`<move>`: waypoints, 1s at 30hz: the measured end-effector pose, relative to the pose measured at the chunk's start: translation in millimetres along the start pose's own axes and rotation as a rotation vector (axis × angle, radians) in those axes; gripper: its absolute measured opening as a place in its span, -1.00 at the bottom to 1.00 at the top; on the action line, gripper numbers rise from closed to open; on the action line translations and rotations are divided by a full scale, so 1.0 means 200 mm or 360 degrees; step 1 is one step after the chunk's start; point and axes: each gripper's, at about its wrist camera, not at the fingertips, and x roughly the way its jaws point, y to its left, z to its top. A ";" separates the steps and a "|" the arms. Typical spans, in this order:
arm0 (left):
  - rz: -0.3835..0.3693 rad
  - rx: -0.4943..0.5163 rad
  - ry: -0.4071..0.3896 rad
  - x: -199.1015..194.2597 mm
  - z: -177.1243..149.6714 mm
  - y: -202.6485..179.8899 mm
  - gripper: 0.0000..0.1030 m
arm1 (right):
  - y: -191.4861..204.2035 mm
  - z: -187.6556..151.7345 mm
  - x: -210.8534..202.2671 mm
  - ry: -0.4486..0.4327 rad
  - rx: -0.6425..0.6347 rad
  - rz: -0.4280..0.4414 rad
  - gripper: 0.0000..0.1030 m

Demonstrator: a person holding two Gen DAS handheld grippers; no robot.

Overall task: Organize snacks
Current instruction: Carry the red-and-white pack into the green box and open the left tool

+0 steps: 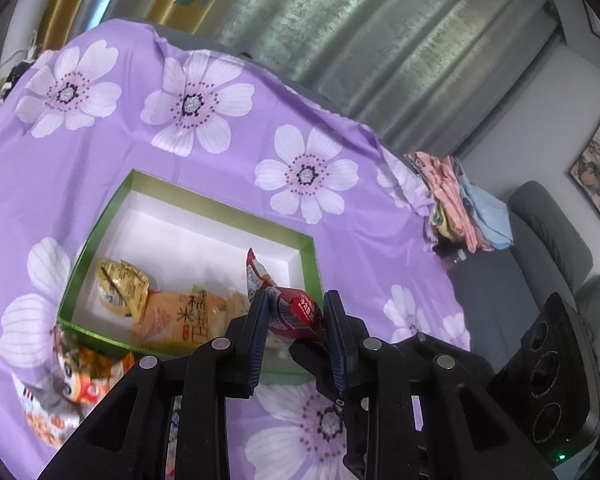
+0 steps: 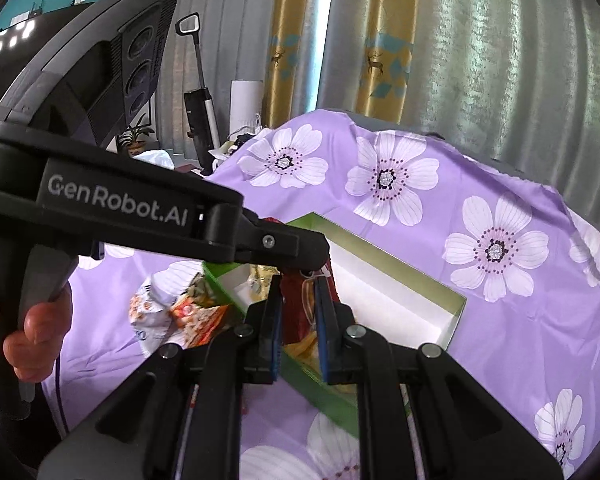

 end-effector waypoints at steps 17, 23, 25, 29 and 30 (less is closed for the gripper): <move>0.0097 -0.0084 0.0158 0.29 0.02 0.15 -0.46 | -0.12 -0.09 0.28 0.0199 0.0121 0.0035 -0.66; 0.0189 -0.0076 0.0138 0.25 0.00 0.17 0.50 | -0.13 -0.09 0.25 0.0207 0.0161 -0.0059 -0.19; 0.0221 -0.0051 0.0102 0.20 -0.01 0.16 0.56 | -0.12 -0.09 0.20 0.0197 0.0163 -0.0107 0.00; 0.0282 0.0002 0.0069 0.11 -0.02 0.13 0.63 | -0.09 -0.07 0.12 0.0175 0.0155 -0.0199 0.31; 0.0296 0.0017 0.0057 0.09 -0.03 0.12 0.68 | -0.08 -0.07 0.08 0.0158 0.0161 -0.0225 0.36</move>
